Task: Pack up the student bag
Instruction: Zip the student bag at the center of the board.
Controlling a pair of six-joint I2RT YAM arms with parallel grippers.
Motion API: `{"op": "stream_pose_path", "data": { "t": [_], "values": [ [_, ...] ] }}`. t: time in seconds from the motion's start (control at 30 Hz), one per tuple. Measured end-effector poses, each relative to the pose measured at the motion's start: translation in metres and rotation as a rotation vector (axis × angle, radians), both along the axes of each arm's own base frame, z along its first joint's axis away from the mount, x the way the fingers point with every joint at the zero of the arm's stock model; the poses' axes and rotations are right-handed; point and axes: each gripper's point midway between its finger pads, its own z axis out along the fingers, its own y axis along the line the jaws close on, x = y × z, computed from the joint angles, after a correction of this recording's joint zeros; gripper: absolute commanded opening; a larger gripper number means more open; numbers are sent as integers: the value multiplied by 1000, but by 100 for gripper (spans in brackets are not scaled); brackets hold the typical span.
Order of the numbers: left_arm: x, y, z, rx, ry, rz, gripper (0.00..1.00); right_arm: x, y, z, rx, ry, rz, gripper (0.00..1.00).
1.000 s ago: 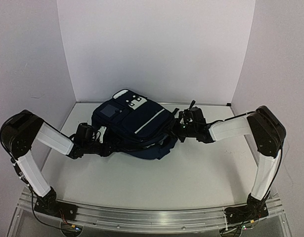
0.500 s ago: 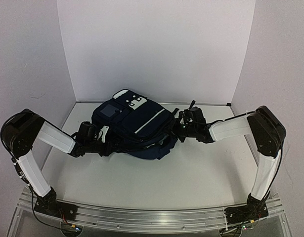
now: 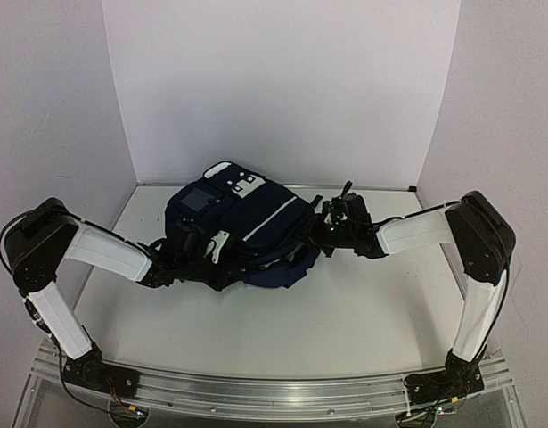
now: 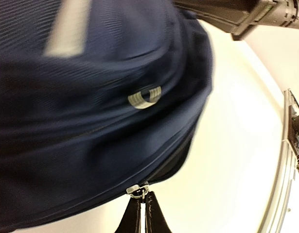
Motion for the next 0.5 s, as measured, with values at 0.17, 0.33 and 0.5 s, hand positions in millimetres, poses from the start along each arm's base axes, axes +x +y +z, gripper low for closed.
{"op": "stream_pose_path", "data": {
  "t": [0.17, 0.33, 0.5],
  "values": [
    [-11, -43, 3, -36, 21, -52, 0, 1, -1, 0, -4, -3, -9, 0],
    [-10, -72, 5, -81, 65, -49, 0, 6, -5, 0, -14, -15, -36, 0],
    [-6, -105, 15, -146, 82, -38, 0, 7, -4, 2, -15, -27, -46, 0]
  ]
}}
